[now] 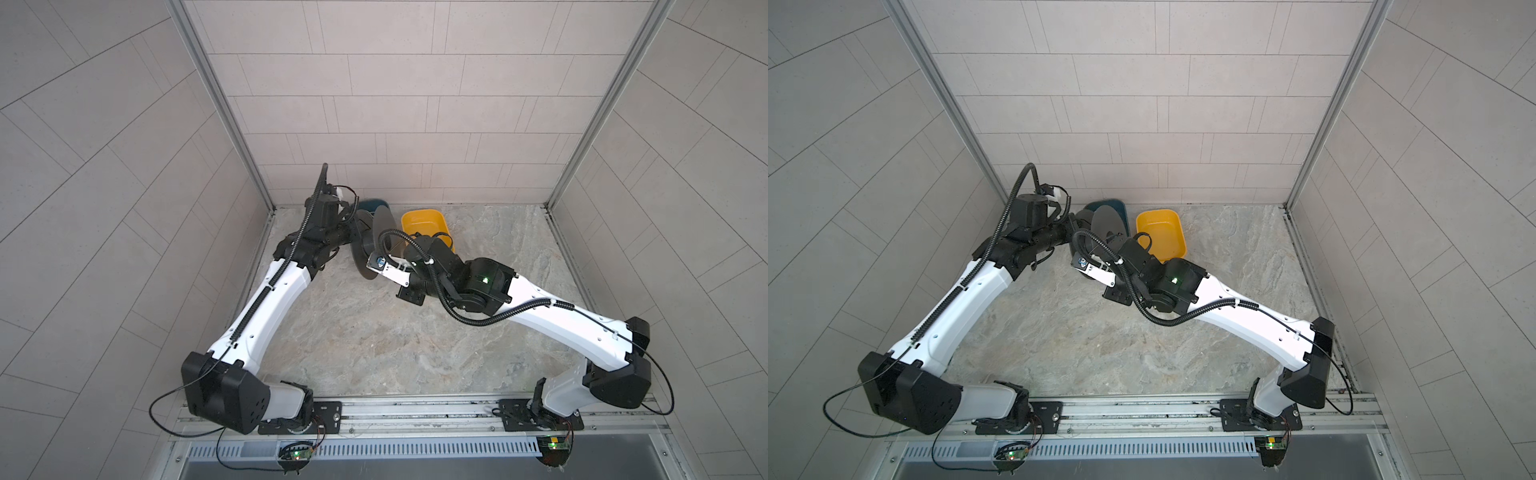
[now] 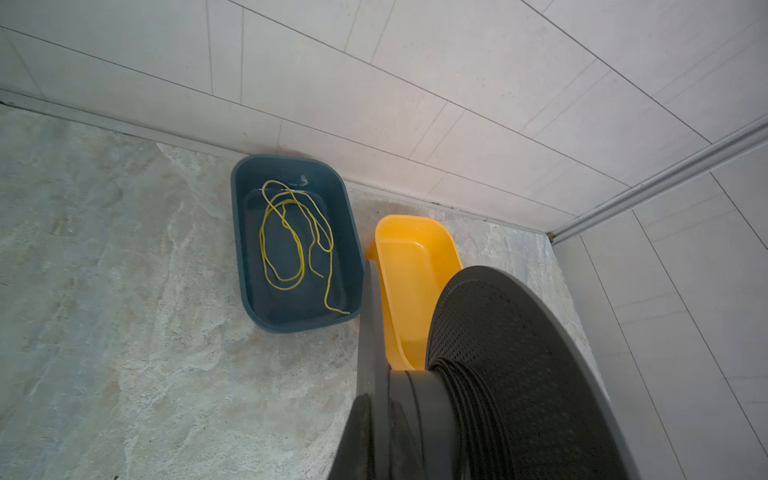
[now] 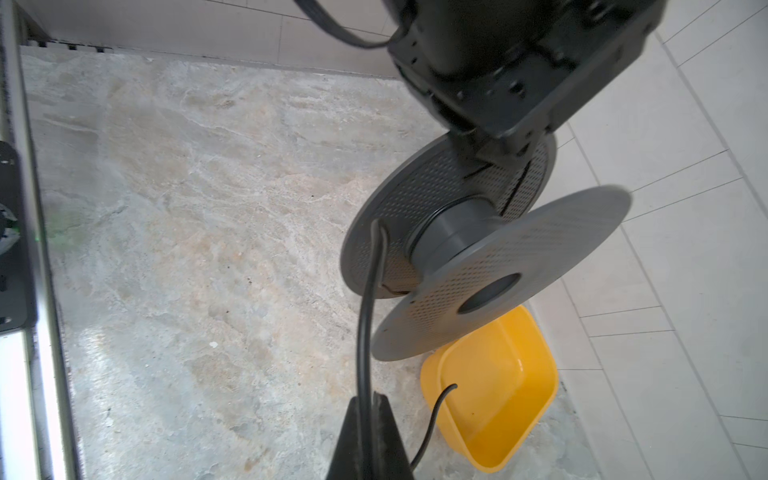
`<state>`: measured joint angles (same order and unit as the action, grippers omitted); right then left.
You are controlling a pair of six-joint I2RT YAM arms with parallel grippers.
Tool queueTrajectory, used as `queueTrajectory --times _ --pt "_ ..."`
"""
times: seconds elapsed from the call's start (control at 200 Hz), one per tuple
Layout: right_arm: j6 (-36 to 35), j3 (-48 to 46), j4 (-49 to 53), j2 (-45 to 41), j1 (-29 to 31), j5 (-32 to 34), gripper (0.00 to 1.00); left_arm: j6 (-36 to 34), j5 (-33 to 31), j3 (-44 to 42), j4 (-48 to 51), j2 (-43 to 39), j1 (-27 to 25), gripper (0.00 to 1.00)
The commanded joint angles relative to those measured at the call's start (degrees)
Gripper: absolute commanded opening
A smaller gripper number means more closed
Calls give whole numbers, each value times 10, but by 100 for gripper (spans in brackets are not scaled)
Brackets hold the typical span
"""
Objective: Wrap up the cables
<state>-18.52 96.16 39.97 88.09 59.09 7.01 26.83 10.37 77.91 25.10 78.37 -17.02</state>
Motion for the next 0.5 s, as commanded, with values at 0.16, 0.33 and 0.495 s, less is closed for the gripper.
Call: queueTrajectory --times 0.16,0.33,0.495 --pt "-52 71 23 15 -27 72 0 -45 139 37 24 2 -4 0" --pt "-70 112 24 35 -60 71 0 -75 197 44 50 5 -3 0" --pt "-75 152 30 61 -92 58 0 -103 245 54 77 7 -4 0"
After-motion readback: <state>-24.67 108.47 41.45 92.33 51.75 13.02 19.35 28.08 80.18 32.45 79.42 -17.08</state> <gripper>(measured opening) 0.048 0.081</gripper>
